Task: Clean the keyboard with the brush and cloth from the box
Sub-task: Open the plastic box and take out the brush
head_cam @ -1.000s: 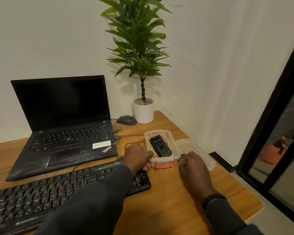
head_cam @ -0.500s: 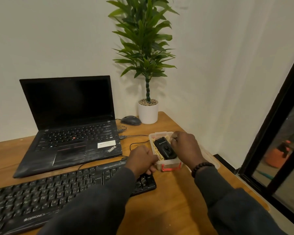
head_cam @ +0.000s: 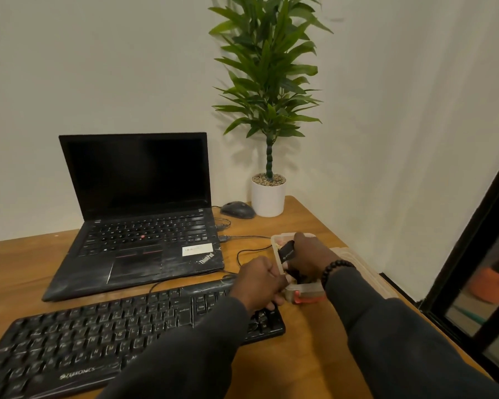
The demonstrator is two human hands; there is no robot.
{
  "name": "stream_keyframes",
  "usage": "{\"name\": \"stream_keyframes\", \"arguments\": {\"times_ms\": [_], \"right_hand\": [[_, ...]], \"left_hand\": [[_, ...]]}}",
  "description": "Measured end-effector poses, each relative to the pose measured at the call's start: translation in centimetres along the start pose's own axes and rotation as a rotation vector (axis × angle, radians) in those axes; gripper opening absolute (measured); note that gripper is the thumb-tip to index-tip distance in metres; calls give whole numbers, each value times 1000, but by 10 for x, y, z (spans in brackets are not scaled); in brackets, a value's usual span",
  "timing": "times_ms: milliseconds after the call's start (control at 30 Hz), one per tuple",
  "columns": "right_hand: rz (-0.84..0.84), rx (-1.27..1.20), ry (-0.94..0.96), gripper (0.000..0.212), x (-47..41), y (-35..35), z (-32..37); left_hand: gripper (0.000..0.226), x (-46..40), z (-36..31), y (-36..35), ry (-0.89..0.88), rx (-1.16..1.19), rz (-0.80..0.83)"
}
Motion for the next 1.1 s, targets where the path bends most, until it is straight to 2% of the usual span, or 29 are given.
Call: {"name": "stream_keyframes", "arguments": {"times_ms": [67, 133, 233, 300, 367, 433, 533, 600, 667, 833, 933, 1033, 1100], "right_hand": [[11, -97, 36, 64, 6, 4, -2], [-30, -307, 86, 65, 14, 13, -8], [-52, -890, 219, 63, 32, 26, -12], [-66, -1182, 283, 50, 46, 29, -9], [-96, -1364, 312, 42, 56, 26, -4], [-111, -1484, 301, 36, 64, 18, 1], [-15, -1620, 323, 33, 74, 3, 12], [58, -1644, 377, 33, 81, 0, 18], [117, -1574, 433, 37, 87, 3, 16], [137, -826, 499, 39, 94, 20, 9], [155, -828, 547, 35, 97, 24, 16], [178, -852, 555, 44, 98, 22, 24], [183, -776, 525, 49, 100, 22, 30]], "left_hand": [[17, 1, 1, 1, -3, 17, 0], [23, 0, 2, 4, -43, -26, -90], [28, 4, -3, 10, -171, -50, -301], [35, 8, -8, 12, -225, 96, -300], [51, 12, -13, 10, -255, 251, -207], [67, 16, -16, 8, -299, 246, -184], [62, 22, -17, 12, -383, 192, -317], [56, 27, -13, 18, -434, 168, -407], [57, 33, -8, 23, -476, 153, -396], [61, 46, 0, 40, -521, 39, -313], [61, 52, -4, 47, -555, -79, -298], [61, 59, -8, 51, -610, -223, -303], [59, 61, -6, 52, -657, -295, -310]]}}
Point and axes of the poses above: each hand's wrist, its own x-axis away from the middle knuckle, its own y-axis out of the back of the hand, z = x × y, the point moved 4 cm from there along -x, towards the middle knuckle, and after that the axes turned 6 degrees about z, right-handed, at the moved point
